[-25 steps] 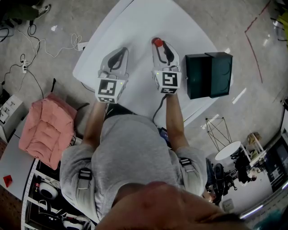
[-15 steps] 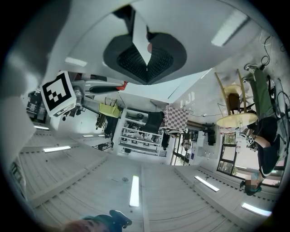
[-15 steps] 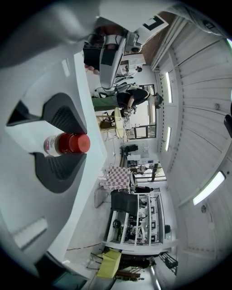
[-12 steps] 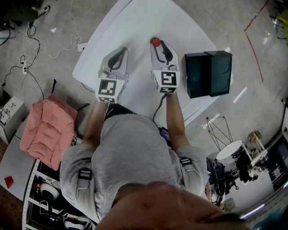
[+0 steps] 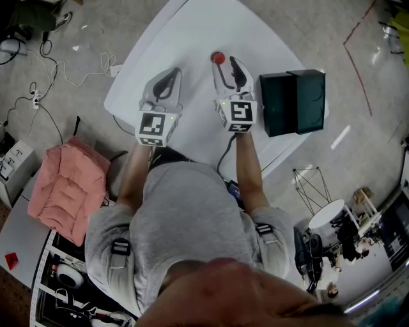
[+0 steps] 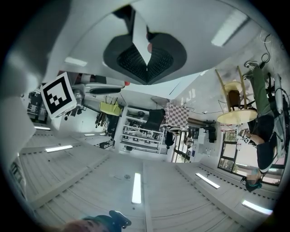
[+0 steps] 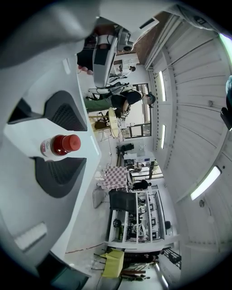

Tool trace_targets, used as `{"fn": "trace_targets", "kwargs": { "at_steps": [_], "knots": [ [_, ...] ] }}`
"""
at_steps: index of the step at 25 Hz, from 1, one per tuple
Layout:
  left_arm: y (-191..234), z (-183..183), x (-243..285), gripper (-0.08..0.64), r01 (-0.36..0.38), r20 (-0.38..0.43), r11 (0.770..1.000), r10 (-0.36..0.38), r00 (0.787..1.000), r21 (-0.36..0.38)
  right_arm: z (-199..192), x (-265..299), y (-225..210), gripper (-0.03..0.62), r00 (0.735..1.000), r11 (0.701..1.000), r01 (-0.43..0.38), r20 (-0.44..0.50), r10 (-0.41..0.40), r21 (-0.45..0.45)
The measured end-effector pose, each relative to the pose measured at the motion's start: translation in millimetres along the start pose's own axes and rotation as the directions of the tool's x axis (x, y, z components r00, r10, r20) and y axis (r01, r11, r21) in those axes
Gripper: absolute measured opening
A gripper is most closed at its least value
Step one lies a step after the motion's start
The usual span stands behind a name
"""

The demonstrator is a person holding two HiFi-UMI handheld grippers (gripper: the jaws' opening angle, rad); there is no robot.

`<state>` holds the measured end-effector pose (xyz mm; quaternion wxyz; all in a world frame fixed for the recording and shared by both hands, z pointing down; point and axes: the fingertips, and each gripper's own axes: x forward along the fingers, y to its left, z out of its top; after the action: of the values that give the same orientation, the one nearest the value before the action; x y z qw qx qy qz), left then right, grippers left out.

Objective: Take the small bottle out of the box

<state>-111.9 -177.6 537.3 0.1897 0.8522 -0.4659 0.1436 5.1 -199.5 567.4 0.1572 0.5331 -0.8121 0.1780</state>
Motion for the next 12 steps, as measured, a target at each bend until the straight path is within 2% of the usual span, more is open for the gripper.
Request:
{"fn": "trace_targets", "kwargs": {
  "at_steps": [12],
  "knots": [
    [-26, 31, -30, 0.012, 0.033, 0.075, 0.998, -0.037, 0.996, 0.050, 33, -45, -1, 0.169, 0.995, 0.998, 0.059, 0.083, -0.058, -0.013]
  ]
}}
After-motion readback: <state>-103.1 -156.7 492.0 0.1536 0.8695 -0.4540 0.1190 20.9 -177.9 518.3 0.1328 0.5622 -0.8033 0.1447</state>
